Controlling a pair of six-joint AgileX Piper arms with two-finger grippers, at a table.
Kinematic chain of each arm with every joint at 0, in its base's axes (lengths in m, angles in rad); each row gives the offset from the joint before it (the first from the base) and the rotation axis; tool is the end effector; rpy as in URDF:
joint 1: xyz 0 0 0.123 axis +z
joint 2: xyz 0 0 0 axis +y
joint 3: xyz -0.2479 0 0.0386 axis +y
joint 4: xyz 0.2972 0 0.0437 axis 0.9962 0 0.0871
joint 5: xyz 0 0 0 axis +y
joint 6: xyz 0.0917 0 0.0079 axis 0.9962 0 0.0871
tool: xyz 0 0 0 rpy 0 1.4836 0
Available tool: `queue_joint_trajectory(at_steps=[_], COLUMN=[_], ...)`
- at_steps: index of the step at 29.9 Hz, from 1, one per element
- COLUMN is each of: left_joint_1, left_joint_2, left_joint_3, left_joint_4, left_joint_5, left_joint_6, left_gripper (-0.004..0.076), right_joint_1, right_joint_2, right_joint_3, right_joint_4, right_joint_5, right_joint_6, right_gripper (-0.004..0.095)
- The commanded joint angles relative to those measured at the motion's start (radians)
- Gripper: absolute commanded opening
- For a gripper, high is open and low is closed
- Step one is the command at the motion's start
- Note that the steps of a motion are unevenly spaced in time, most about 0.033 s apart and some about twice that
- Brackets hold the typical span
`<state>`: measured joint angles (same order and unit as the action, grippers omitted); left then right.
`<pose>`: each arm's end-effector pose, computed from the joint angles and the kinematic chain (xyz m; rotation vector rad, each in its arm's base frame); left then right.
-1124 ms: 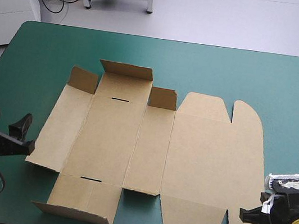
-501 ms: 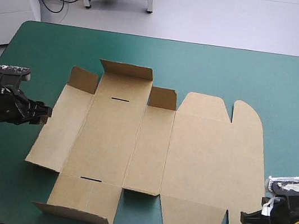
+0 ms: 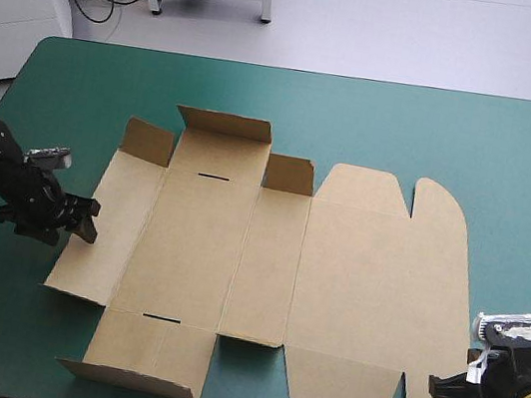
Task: Fold the box
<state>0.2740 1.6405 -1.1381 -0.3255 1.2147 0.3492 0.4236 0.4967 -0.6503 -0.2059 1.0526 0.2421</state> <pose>0.3286 0.0637 0.1751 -0.0740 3.0681 -0.4715 0.1438 0.0469 0.2985 -0.2498 2.3446 0.0618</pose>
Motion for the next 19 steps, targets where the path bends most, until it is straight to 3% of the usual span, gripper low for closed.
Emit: queue_joint_trajectory(at_steps=[1,19], left_joint_1=[0.002,-0.019], left_joint_2=[-0.007,-0.019], left_joint_3=[-0.012,0.140], left_joint_4=[-0.138,-0.299], left_joint_5=[0.090,0.092], left_joint_6=[0.040,0.069], left_gripper=[0.0497,0.0497], right_joint_1=[-0.006,-0.006], right_joint_2=[0.006,0.006], right_joint_3=[-0.023,-0.023], right_joint_4=[-0.027,-0.034], right_joint_5=[-0.050,-0.059], right_joint_6=[-0.008,-0.004], right_gripper=[-0.0004,-0.0004])
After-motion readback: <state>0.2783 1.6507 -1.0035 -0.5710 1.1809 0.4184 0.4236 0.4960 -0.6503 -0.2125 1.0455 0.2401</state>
